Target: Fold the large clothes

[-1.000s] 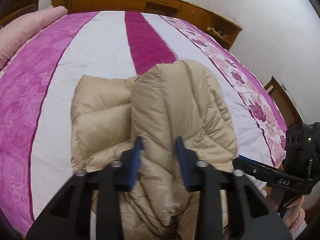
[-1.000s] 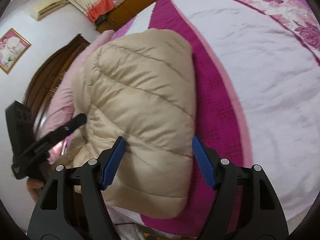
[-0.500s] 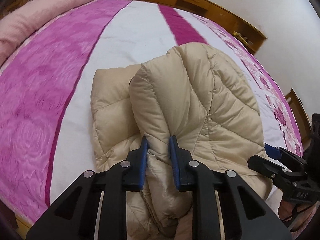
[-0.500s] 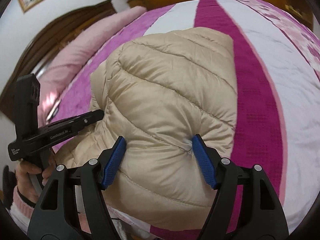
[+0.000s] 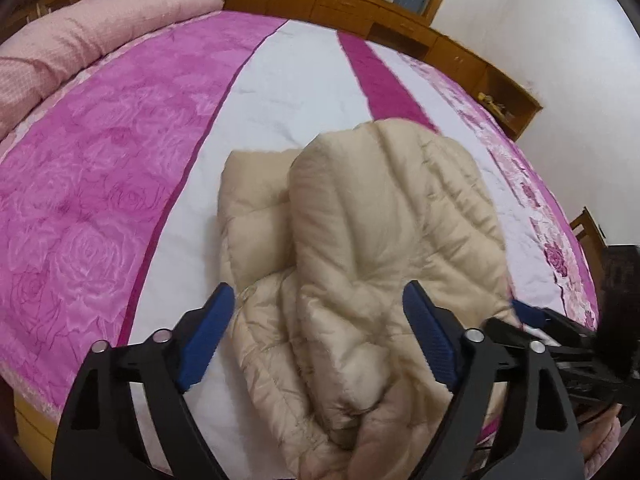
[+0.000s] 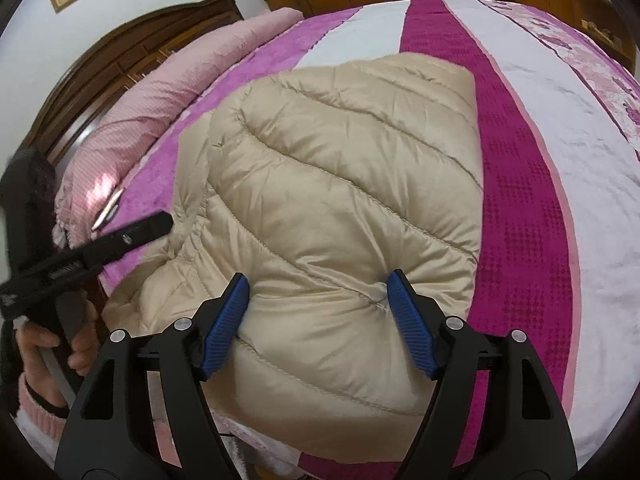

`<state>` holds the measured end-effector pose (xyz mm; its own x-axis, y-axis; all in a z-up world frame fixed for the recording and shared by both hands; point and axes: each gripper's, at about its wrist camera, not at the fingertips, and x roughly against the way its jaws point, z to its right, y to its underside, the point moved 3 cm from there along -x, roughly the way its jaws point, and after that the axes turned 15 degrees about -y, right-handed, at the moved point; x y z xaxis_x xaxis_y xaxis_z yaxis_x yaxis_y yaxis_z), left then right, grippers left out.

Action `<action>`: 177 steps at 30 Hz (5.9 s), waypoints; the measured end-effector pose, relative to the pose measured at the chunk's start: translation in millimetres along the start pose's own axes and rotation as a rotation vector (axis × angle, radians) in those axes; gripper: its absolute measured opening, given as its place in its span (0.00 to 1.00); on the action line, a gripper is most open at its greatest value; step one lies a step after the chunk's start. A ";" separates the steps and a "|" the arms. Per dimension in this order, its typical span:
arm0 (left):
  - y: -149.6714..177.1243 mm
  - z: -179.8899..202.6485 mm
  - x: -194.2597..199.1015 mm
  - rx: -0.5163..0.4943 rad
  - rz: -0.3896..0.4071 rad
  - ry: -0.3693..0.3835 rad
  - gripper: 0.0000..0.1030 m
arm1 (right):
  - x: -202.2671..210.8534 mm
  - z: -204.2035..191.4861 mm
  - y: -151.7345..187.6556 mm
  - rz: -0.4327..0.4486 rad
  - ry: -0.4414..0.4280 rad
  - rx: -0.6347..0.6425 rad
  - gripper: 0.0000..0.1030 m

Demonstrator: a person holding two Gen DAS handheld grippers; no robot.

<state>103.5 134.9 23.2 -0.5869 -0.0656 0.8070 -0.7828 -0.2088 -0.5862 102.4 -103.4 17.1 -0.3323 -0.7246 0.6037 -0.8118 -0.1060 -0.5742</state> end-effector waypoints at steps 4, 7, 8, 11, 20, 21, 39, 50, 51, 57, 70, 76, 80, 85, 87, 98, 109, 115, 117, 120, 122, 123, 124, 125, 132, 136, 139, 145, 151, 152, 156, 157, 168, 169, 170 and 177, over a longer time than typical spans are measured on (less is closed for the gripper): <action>8.5 -4.2 -22.1 0.046 -0.094 0.019 0.82 | 28.6 13.3 -2.2 0.054 -0.019 -0.041 0.82; 11.8 -11.4 -35.4 0.114 -0.147 0.051 0.84 | 42.8 39.5 -1.4 0.066 -0.017 -0.114 0.85; 13.0 -12.7 -39.2 0.131 -0.162 0.061 0.84 | 42.4 54.7 0.0 0.052 -0.028 -0.169 0.86; 14.3 -9.8 -45.2 0.138 -0.176 0.070 0.84 | 30.6 78.0 1.3 0.009 -0.103 -0.258 0.87; 11.4 -9.1 -52.3 0.206 -0.202 0.201 0.62 | -15.1 100.0 -2.8 -0.006 -0.472 -0.434 0.86; 11.6 -7.8 -50.7 0.207 -0.196 0.209 0.57 | -15.1 96.1 -4.1 0.007 -0.472 -0.416 0.82; -44.8 132.2 -52.2 -0.045 -0.085 0.392 0.39 | 106.2 113.5 -38.2 0.355 -0.311 -0.263 0.59; -12.1 129.1 -73.0 -0.157 -0.102 0.181 0.44 | 110.0 129.9 0.5 0.316 -0.070 -0.368 0.71; -11.8 130.9 -71.8 -0.160 -0.095 0.162 0.44 | 113.8 128.4 -0.3 0.328 -0.048 -0.358 0.65; -1.2 114.8 -86.0 -0.134 -0.121 0.123 0.44 | 84.2 128.1 4.2 0.253 0.008 -0.332 0.41; -0.4 101.1 -47.0 -0.158 -0.035 0.059 0.61 | 94.5 129.2 21.8 0.234 0.162 -0.269 0.56; 13.8 107.8 6.6 -0.180 0.075 0.059 0.85 | 118.3 99.8 39.9 0.238 0.180 -0.260 0.76; 32.4 119.1 26.2 -0.201 0.101 0.075 0.89 | 124.0 76.6 54.6 0.222 0.204 -0.221 0.86; 47.7 127.9 34.1 -0.221 0.073 0.083 0.92 | 133.6 54.1 66.8 0.229 0.219 -0.188 0.89; 52.0 126.5 37.5 -0.209 0.072 0.073 0.93 | 135.6 48.4 71.0 0.234 0.234 -0.176 0.93; 79.6 126.6 52.1 -0.192 0.061 -0.004 0.94 | 136.3 28.1 95.2 0.249 0.235 -0.144 0.95; 99.8 143.2 58.5 -0.279 0.091 -0.072 0.94 | 124.3 21.5 105.3 0.255 0.292 -0.136 0.95; 101.2 138.6 57.7 -0.269 0.086 -0.113 0.94 | 120.6 20.4 106.9 0.257 0.299 -0.138 0.95; 102.1 138.9 56.5 -0.273 0.078 -0.119 0.94 | 119.8 20.2 107.2 0.258 0.308 -0.137 0.95; 104.8 139.8 50.8 -0.279 0.045 -0.123 0.94 | 118.5 20.5 108.3 0.255 0.308 -0.141 0.95; 106.4 138.8 49.0 -0.272 0.034 -0.119 0.94 | 114.8 21.4 109.4 0.240 0.309 -0.148 0.95; 107.3 138.7 48.6 -0.270 0.027 -0.111 0.94 | 113.3 21.6 110.2 0.234 0.308 -0.150 0.95; 107.7 138.4 48.5 -0.268 0.024 -0.108 0.94 | 112.0 21.7 110.7 0.228 0.308 -0.149 0.95; 107.9 138.0 49.2 -0.266 0.027 -0.108 0.94 | 111.1 21.7 111.6 0.225 0.308 -0.148 0.95; 107.5 137.7 50.1 -0.262 0.032 -0.107 0.94 | 105.3 18.9 114.3 0.216 0.304 -0.147 0.95; 106.9 136.4 50.4 -0.258 0.034 -0.110 0.94 | 101.3 17.7 114.7 0.208 0.304 -0.148 0.95; 106.9 136.1 49.7 -0.259 0.035 -0.117 0.94 | 99.7 16.5 114.4 0.207 0.302 -0.146 0.95; 107.4 136.0 48.1 -0.259 0.035 -0.125 0.94 | 98.3 14.8 114.3 0.207 0.304 -0.141 0.95; 107.0 135.5 47.8 -0.253 0.030 -0.121 0.94 | 98.0 14.2 112.2 0.212 0.304 -0.141 0.95; 106.9 135.3 47.9 -0.254 0.032 -0.122 0.94 | 98.3 14.3 112.0 0.212 0.304 -0.141 0.95; 106.8 135.5 48.8 -0.253 0.036 -0.123 0.94 | 98.4 13.6 111.3 0.213 0.304 -0.136 0.95; 106.9 135.6 49.0 -0.253 0.036 -0.123 0.94 | 98.2 13.7 111.4 0.213 0.305 -0.136 0.95; 106.4 135.6 49.3 -0.253 0.037 -0.122 0.94 | 97.8 13.0 111.3 0.213 0.305 -0.136 0.95; 106.4 135.7 49.4 -0.254 0.038 -0.123 0.94 | 97.7 13.0 111.1 0.213 0.305 -0.136 0.95; 106.4 135.6 49.4 -0.253 0.038 -0.123 0.94 | 97.8 12.9 111.4 0.213 0.305 -0.136 0.95; 106.2 135.3 49.3 -0.247 0.035 -0.122 0.94 | 97.8 12.8 111.3 0.214 0.305 -0.136 0.95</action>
<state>19.4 -22.5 10.4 -0.5967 -0.1892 0.7798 -0.7981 0.0389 -0.6013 -14.3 -194.7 5.1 -0.6114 -0.4827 0.6270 -0.7583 0.1311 -0.6386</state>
